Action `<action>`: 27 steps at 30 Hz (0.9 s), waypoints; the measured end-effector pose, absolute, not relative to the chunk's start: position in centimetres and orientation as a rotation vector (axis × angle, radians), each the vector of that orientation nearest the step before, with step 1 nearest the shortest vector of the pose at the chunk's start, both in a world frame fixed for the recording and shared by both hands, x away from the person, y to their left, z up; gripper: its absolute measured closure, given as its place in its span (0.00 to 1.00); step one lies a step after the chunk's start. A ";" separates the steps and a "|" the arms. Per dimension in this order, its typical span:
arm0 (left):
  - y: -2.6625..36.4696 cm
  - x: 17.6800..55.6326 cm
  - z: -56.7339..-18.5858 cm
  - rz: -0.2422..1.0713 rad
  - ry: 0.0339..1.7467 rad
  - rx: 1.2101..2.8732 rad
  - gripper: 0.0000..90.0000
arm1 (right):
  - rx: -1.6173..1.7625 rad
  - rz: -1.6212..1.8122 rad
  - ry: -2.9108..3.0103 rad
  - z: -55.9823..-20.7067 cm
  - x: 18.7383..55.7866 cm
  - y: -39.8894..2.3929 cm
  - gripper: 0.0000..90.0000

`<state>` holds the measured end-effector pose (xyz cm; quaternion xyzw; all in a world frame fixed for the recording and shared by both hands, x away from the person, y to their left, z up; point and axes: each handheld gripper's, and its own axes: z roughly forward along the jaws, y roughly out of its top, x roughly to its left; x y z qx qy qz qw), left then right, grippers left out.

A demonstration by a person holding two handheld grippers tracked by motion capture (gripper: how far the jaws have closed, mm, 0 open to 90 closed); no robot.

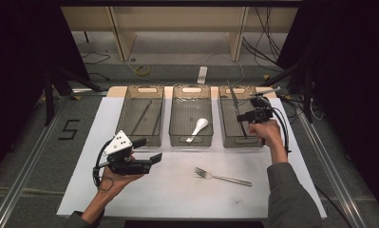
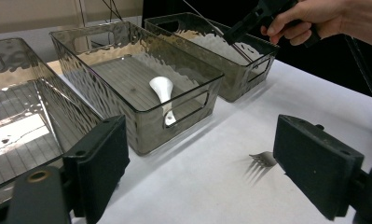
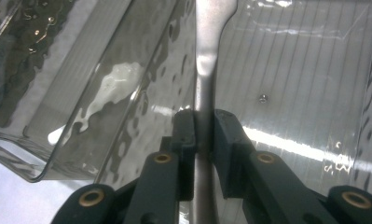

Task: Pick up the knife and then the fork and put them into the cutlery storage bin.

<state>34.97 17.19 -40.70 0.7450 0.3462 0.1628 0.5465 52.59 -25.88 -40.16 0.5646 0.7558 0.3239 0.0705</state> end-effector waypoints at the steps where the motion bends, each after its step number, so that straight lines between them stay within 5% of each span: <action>1: 17.2 35.0 -40.7 0.385 0.822 1.766 0.19 | 1.710 0.967 2.269 -40.2 52.6 -25.8 0.89; 12: 17.3 34.9 -40.7 0.386 0.824 1.768 0.19 | 1.617 0.976 2.313 -38.7 51.6 -24.5 0.59; 27: 17.3 35.0 -40.8 0.384 0.828 1.768 0.19 | 1.216 1.100 2.526 -36.2 43.8 -22.7 0.41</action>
